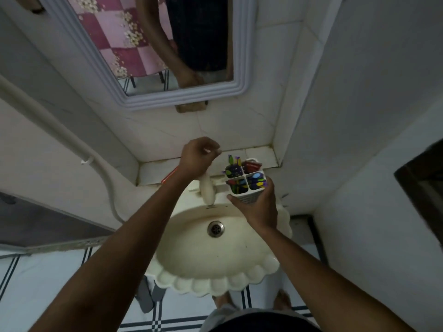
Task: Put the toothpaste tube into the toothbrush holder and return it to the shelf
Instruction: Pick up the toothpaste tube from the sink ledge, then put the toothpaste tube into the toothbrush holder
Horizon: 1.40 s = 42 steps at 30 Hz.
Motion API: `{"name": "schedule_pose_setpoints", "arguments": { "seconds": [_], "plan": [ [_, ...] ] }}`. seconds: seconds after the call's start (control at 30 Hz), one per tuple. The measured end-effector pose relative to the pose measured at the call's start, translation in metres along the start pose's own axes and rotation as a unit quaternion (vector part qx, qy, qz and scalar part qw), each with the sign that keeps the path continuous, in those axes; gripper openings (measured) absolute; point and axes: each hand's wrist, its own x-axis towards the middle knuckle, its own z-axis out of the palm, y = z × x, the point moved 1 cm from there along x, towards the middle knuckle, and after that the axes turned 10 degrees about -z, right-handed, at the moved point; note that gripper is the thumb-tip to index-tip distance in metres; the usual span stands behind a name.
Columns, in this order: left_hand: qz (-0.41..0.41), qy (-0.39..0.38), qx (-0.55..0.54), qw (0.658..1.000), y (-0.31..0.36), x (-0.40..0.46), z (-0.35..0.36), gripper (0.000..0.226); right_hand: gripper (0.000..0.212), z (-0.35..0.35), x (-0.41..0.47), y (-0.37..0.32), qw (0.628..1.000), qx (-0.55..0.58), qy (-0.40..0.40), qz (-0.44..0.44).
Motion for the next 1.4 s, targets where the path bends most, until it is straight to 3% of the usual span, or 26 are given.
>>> {"name": "schedule_pose_setpoints", "arguments": {
  "seconds": [0.1,0.17,0.3,0.47,0.63,0.73,0.87,0.97,1.07,1.23,1.4],
  "plan": [
    [-0.108,-0.010,-0.159,0.981,-0.050,-0.008,-0.016,0.021,0.139,0.003,-0.002,-0.001,1.000,0.000,0.012,0.003],
    [-0.151,-0.002,-0.171,0.974,-0.083,-0.012,-0.025,0.025,0.140,0.009,-0.004,-0.003,1.000,-0.003,0.018,0.008],
    [-0.165,0.023,0.037,0.985,-0.140,-0.011,-0.028,0.029,0.136,0.016,-0.006,-0.005,0.999,-0.003,0.028,0.016],
    [-0.158,0.011,0.264,0.951,-0.172,0.012,-0.026,0.046,0.132,0.030,-0.007,-0.007,0.999,-0.015,0.043,0.022],
    [-0.181,-0.031,0.346,0.920,-0.193,0.033,-0.019,0.049,0.129,0.035,-0.006,-0.007,0.999,-0.007,0.050,0.014],
    [-0.179,-0.027,0.307,0.934,-0.193,0.035,-0.025,0.051,0.129,0.038,-0.006,-0.007,0.999,-0.005,0.047,0.012],
    [-0.149,0.017,0.150,0.977,-0.165,0.020,-0.046,0.020,0.129,0.037,-0.005,-0.011,0.999,-0.017,0.043,0.019],
    [-0.068,0.081,0.070,0.992,-0.122,0.000,-0.072,0.020,0.131,0.033,-0.005,-0.013,0.999,-0.015,0.037,0.022],
    [0.032,0.090,0.000,0.995,-0.062,-0.025,-0.097,0.021,0.132,0.027,-0.003,-0.012,0.999,-0.002,0.029,0.021],
    [0.186,0.056,0.015,0.981,0.032,-0.061,-0.096,0.016,0.136,0.018,-0.003,-0.012,1.000,0.004,0.012,0.019],
    [0.217,-0.021,0.069,0.974,0.056,-0.071,-0.041,0.013,0.142,0.012,0.001,-0.008,1.000,-0.009,-0.005,0.020]
  ]
}}
